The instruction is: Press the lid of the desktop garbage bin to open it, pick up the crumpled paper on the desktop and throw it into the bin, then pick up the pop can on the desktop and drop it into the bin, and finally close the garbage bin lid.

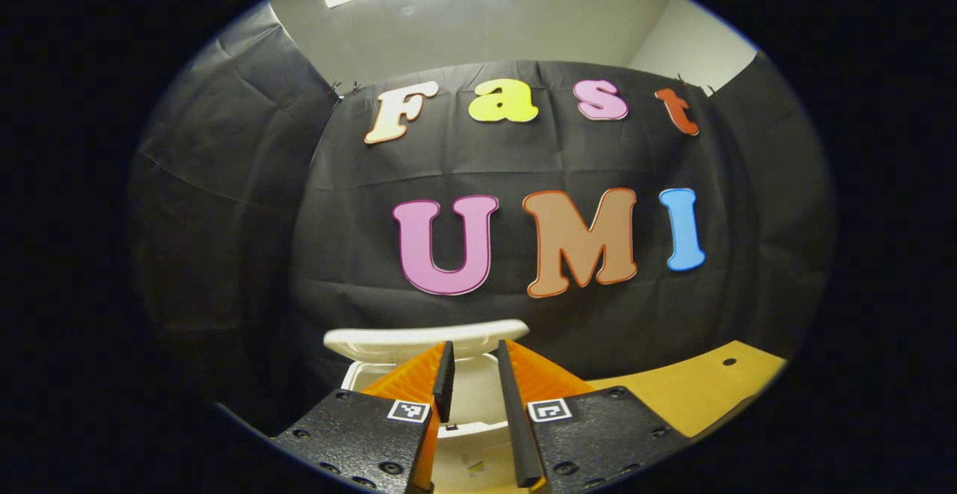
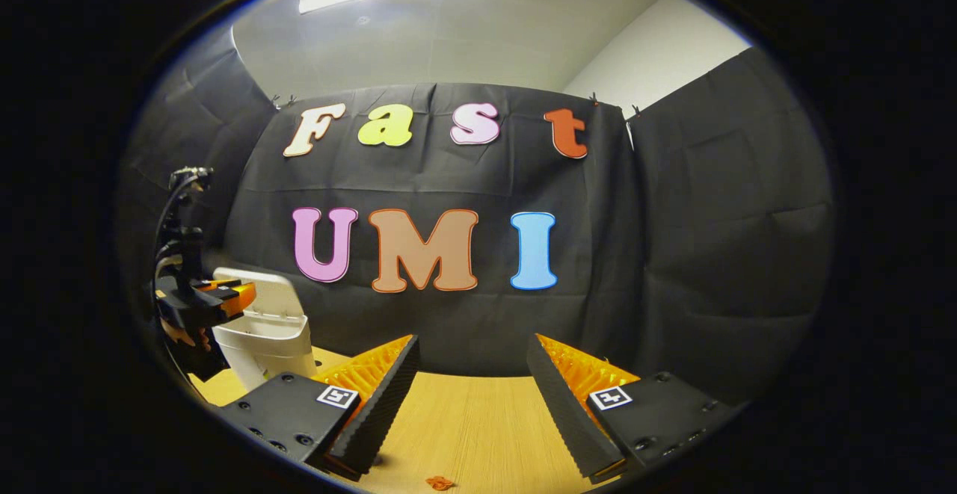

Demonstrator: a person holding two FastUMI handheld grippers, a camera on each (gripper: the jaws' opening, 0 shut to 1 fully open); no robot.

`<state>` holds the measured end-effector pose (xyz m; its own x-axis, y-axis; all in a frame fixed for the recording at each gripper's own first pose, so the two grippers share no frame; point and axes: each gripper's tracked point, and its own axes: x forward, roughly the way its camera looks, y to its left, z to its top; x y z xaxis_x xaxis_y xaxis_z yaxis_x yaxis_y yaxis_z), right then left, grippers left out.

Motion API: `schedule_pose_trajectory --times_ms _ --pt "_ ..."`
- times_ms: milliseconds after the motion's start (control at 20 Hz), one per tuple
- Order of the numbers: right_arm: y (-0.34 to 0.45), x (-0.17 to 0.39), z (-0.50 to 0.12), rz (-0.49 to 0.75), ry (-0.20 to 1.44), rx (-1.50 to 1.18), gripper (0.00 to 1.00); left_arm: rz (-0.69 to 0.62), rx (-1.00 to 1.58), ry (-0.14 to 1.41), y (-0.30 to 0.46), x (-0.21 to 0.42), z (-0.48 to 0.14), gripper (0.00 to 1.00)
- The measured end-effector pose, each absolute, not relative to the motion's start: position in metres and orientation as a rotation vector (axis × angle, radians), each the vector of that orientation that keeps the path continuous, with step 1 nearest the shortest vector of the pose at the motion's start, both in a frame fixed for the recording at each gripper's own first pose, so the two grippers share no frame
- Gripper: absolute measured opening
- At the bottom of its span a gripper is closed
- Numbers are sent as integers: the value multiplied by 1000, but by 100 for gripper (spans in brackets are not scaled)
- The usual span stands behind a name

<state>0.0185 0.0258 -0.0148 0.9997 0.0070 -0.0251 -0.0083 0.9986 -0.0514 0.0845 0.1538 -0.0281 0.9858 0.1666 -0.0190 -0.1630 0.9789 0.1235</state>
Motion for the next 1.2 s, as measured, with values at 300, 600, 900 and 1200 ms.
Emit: schedule_pose_trajectory --times_ms 300,600,900,1200 --pt "32 43 -38 69 75 -30 96 84 93 -41 103 48 10 82" --pt "33 67 -114 113 263 -15 96 38 76 -68 73 20 22 92" --pt "46 68 -218 191 505 -96 96 82 91 -24 77 3 13 89" --pt "54 56 -297 253 684 -179 97 141 119 -3 92 -9 12 92"
